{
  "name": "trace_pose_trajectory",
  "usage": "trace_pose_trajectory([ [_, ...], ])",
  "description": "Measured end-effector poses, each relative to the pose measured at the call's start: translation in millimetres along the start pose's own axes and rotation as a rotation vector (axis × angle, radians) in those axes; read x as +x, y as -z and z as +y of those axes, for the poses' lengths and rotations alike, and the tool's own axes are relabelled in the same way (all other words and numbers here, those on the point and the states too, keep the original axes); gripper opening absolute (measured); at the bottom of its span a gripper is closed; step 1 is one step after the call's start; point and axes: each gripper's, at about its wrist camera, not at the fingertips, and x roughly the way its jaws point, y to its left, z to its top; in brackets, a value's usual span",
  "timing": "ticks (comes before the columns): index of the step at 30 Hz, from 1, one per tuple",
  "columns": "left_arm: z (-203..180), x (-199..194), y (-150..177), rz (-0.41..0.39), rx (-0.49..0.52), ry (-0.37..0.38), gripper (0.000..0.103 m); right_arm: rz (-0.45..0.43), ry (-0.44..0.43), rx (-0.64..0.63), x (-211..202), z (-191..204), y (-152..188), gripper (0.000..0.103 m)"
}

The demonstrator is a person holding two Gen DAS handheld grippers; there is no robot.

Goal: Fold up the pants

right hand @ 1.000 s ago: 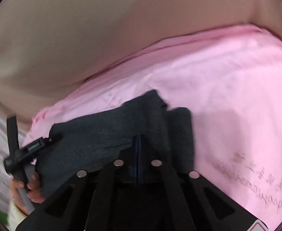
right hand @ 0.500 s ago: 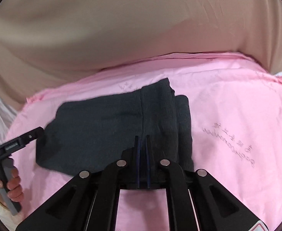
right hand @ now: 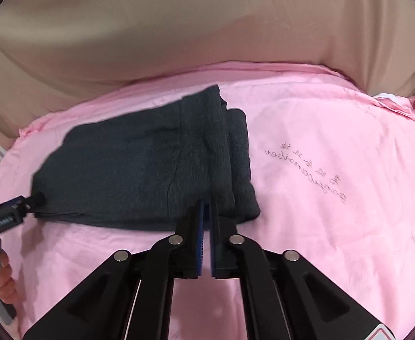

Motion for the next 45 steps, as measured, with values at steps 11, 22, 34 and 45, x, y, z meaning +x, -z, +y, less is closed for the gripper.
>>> trace_pose_trajectory([
  [11, -16, -52, 45, -0.097, 0.073, -0.061, 0.090, -0.074, 0.089, 0.015, -49, 15, 66, 0.026],
  [22, -21, -55, 97, -0.142, 0.059, -0.072, 0.094, -0.046, 0.118, 0.040, -53, 13, 99, 0.056],
  [34, -24, -61, 98, -0.190, 0.062, -0.081, 0.094, -0.073, 0.184, -0.001, -58, 18, 101, 0.067],
  [45, -32, -69, 101, -0.234, 0.089, -0.112, 0.098, -0.083, 0.191, -0.007, -59, 20, 101, 0.068],
])
